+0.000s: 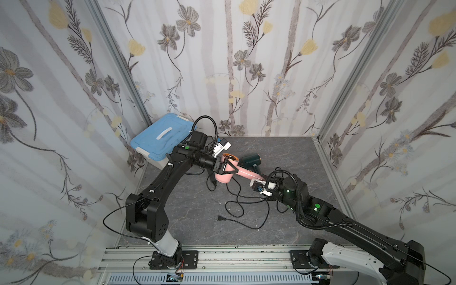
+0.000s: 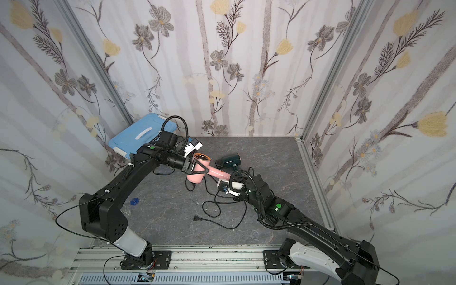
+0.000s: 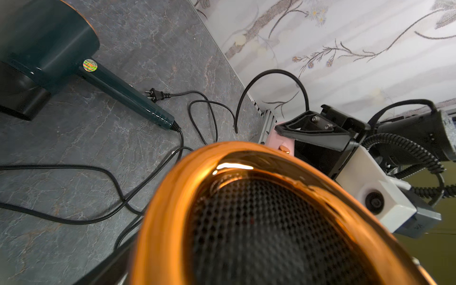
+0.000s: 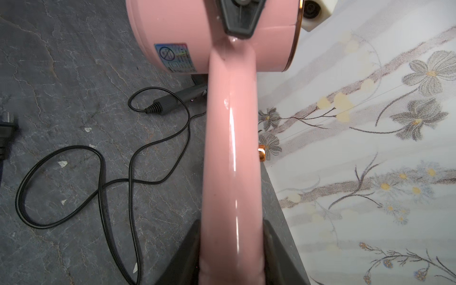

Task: Wrap the cord around the hair dryer
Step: Pick up the hair dryer from the center of the board.

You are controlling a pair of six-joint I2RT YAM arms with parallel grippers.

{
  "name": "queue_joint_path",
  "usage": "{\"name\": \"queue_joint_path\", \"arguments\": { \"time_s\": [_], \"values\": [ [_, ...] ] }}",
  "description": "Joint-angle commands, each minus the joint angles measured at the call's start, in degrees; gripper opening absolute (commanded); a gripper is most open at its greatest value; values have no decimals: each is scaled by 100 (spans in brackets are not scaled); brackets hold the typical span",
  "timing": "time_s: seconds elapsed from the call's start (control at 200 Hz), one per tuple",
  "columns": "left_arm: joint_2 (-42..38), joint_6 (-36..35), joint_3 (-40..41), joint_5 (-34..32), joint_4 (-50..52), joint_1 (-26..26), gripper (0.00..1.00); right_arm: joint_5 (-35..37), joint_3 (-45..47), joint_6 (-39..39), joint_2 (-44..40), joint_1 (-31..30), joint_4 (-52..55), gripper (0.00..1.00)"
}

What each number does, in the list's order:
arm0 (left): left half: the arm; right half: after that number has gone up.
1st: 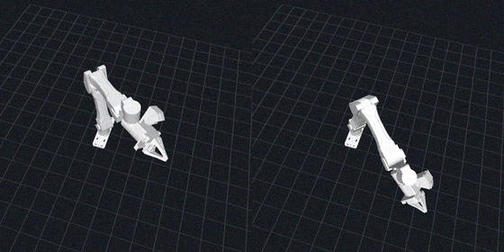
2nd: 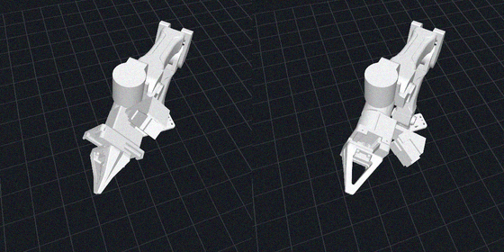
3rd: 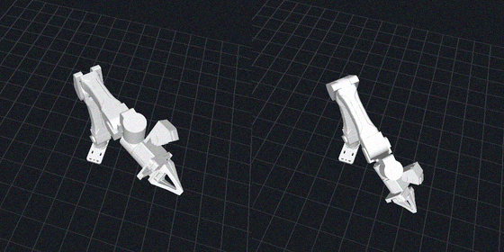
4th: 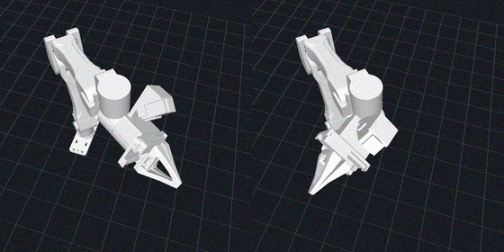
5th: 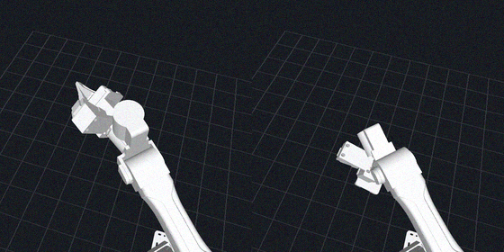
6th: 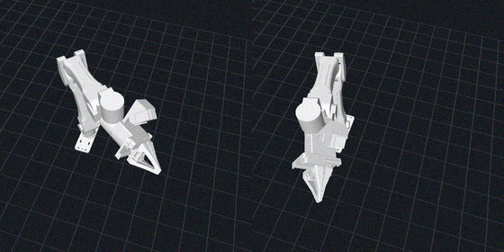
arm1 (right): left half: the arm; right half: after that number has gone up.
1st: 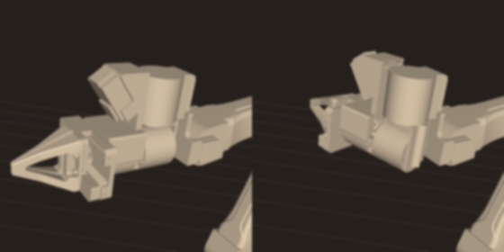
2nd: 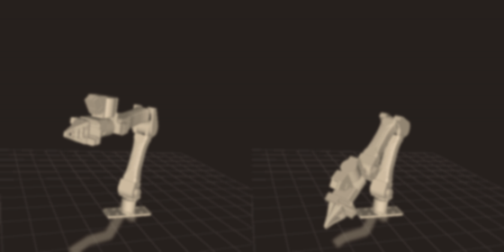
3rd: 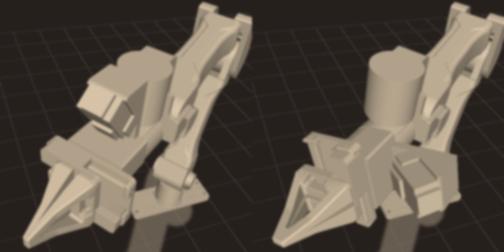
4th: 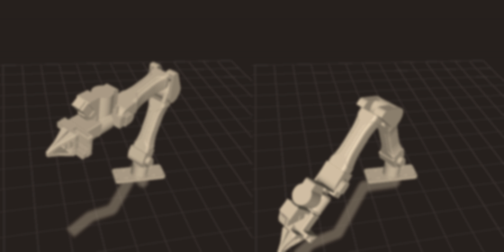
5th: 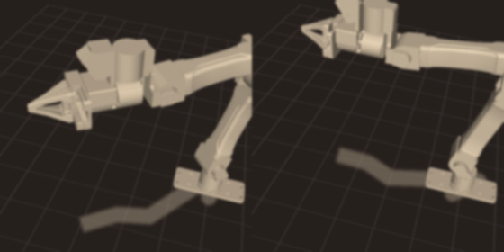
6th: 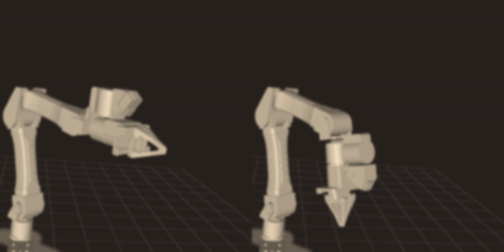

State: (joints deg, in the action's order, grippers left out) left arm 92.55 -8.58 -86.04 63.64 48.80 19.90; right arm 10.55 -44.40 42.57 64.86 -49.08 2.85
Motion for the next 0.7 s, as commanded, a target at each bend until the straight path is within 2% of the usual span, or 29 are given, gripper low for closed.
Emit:
{"name": "queue_joint_path", "arguments": {
  "time_s": [0.0, 0.09, 0.175, 0.31, 0.36, 0.415, 0.435, 0.47, 0.52, 0.555, 0.619, 0.694],
  "values": [
    [-80, -235, 79, 260, 157, 131, 97, -460, -142, 49, 77, 12, -564, 0],
    [-192, -103, 196, 354, -46, 192, 91, -535, -187, 25, 219, 69, -476, 0],
    [-246, 15, 219, 476, -175, 250, 75, -577, -211, -8, 324, 164, -433, 0],
    [-253, 147, 162, 552, -267, 386, 43, -845, -278, -195, 364, 369, -445, 0],
    [-246, 232, 151, 553, -346, 434, 27, -921, -338, -261, 391, 400, -433, 0],
    [-230, 351, 102, 446, -425, 467, 1, -958, -407, -353, 430, 420, -423, 0],
    [-240, 415, 90, 366, -469, 472, 0, -966, -435, -404, 448, 421, -413, 0],
    [-289, 533, 79, 164, -570, 475, 0, -969, -483, -510, 474, 561, -404, 11],
    [-413, 664, 65, -197, -709, 469, 0, -959, -567, -712, 484, 713, -366, 35],
    [-520, 778, 56, -422, -812, 447, 0, -974, -631, -871, 470, 830, -324, 46],
    [-709, 974, 6, -658, -1017, 361, 0, -1056, -715, -1177, 357, 1083, -264, 63],
    [-886, 1209, -81, -750, -1232, 253, 0, -1309, -707, -1439, 111, 1410, -241, 75]
  ]
}}
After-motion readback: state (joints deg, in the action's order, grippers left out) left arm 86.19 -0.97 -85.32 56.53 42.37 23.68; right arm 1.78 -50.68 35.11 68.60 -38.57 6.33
